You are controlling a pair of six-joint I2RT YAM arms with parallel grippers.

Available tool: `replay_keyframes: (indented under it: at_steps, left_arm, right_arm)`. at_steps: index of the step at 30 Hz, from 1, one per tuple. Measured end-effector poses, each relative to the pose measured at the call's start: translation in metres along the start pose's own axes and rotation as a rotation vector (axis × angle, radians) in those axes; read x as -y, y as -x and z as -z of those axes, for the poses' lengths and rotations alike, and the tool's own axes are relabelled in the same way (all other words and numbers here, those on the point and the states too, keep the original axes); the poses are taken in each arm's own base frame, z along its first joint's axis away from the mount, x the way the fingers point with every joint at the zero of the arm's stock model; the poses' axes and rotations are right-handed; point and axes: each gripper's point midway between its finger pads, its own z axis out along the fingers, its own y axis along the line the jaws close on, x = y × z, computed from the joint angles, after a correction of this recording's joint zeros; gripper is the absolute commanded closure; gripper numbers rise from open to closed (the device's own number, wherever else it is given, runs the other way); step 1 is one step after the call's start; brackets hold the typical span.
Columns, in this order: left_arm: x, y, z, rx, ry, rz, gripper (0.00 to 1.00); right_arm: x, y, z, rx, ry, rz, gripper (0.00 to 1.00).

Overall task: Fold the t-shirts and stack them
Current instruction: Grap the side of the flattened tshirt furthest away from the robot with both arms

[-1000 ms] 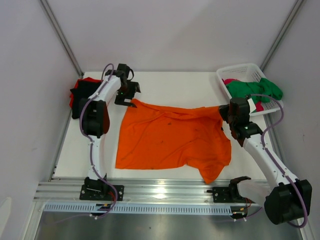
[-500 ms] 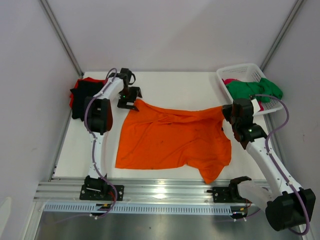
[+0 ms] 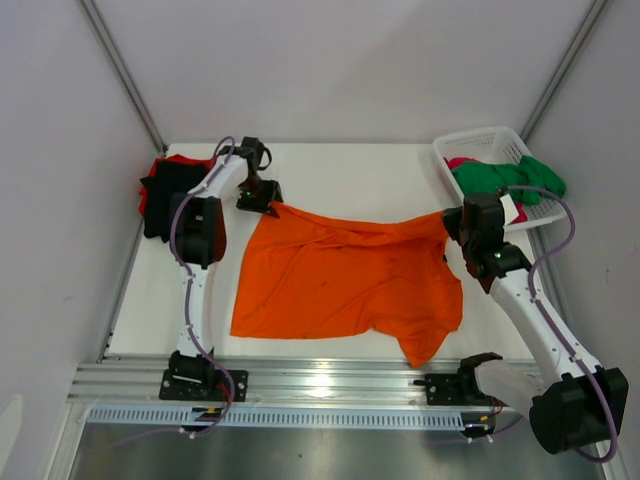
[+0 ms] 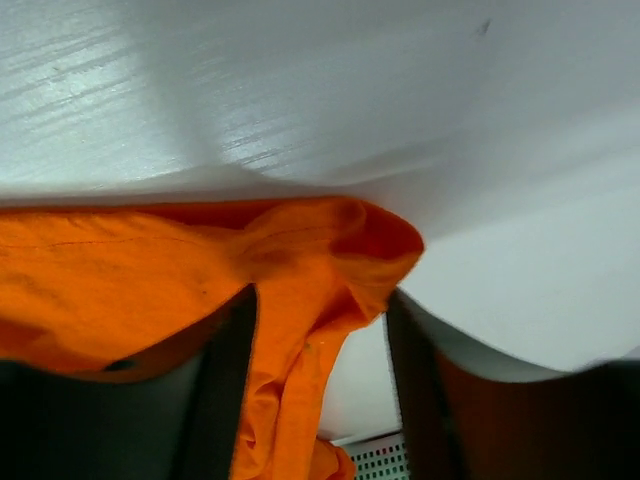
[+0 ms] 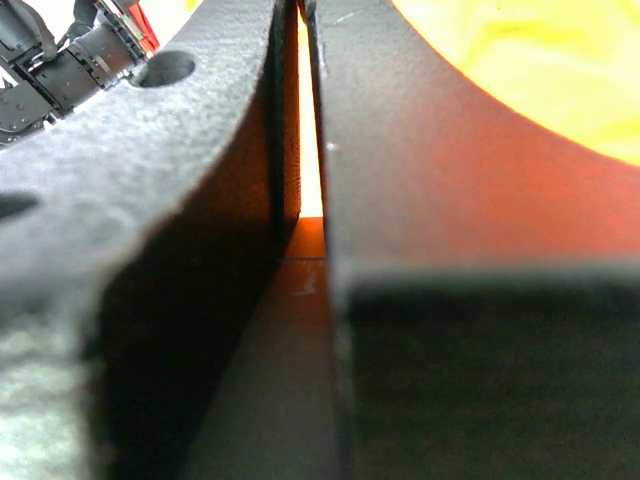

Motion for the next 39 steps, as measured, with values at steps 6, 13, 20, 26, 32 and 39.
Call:
replay_keyframes:
  at_steps: [6,13,20,26,32,39]
  left_arm:
    - [0.003,0.002,0.000,0.013,-0.015,-0.023,0.99]
    - [0.004,0.003,-0.002,0.017,-0.020,-0.029,1.00]
    - [0.010,0.004,-0.001,0.033,-0.055,-0.126,0.99]
    - [0.016,0.012,0.014,0.094,-0.103,-0.266,0.99]
    - [0.026,0.018,0.063,0.171,-0.198,-0.380,0.99]
    - [0.026,0.023,0.113,0.248,-0.278,-0.467,0.99]
  right_arm:
    - [-0.003,0.000,-0.004,-0.002,-0.001,0.013,1.00]
    - [-0.002,-0.002,-0.006,-0.006,-0.005,0.019,1.00]
    - [-0.004,-0.001,-0.009,0.002,0.009,0.049,1.00]
    - [0.002,0.004,-0.016,0.033,-0.018,0.155,1.00]
    - [0.000,0.017,-0.018,0.084,-0.028,0.232,1.00]
    - [0.002,0.028,-0.025,0.132,-0.048,0.298,1.00]
